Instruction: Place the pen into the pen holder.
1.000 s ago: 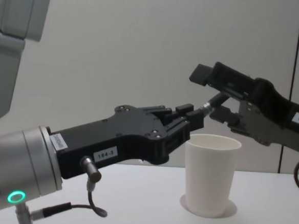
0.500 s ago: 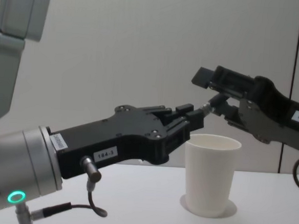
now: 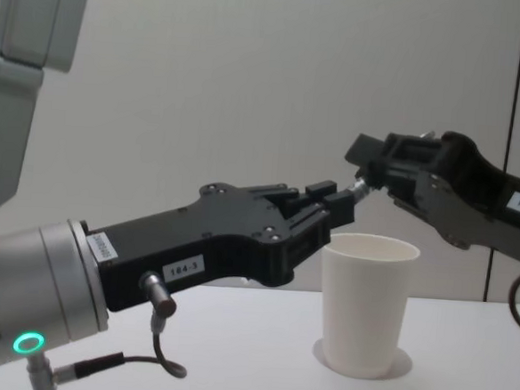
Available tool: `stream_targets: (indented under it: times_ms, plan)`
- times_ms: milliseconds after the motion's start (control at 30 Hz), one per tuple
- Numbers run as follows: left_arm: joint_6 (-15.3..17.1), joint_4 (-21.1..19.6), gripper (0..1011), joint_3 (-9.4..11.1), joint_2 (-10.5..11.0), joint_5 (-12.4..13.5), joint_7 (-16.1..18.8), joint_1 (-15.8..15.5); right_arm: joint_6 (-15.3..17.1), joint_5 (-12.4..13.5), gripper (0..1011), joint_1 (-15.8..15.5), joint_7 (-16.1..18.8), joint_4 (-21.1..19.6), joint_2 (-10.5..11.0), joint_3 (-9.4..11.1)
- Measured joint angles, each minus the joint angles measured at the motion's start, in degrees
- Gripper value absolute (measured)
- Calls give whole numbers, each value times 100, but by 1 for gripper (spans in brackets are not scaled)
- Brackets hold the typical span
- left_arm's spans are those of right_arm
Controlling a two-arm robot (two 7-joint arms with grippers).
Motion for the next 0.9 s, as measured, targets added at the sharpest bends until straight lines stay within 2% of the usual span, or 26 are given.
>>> stream_targets:
  times_ms: [33,167,567,900]
  plan:
    - [0,0,139,0,0,0,0,0,-1,0,185,1,1,0,0,-1]
    - [3,0,139,0,0,1,-1,0,-4,7,136,3,11,-1,-1,-5]
    - [-1,-2,155,-3,1,-4,0,0,-12,1,134,2,-2,4,1,0]
    - [-1,-2,440,-2,1,-4,-1,0,-13,-1,134,2,-3,4,0,-2]
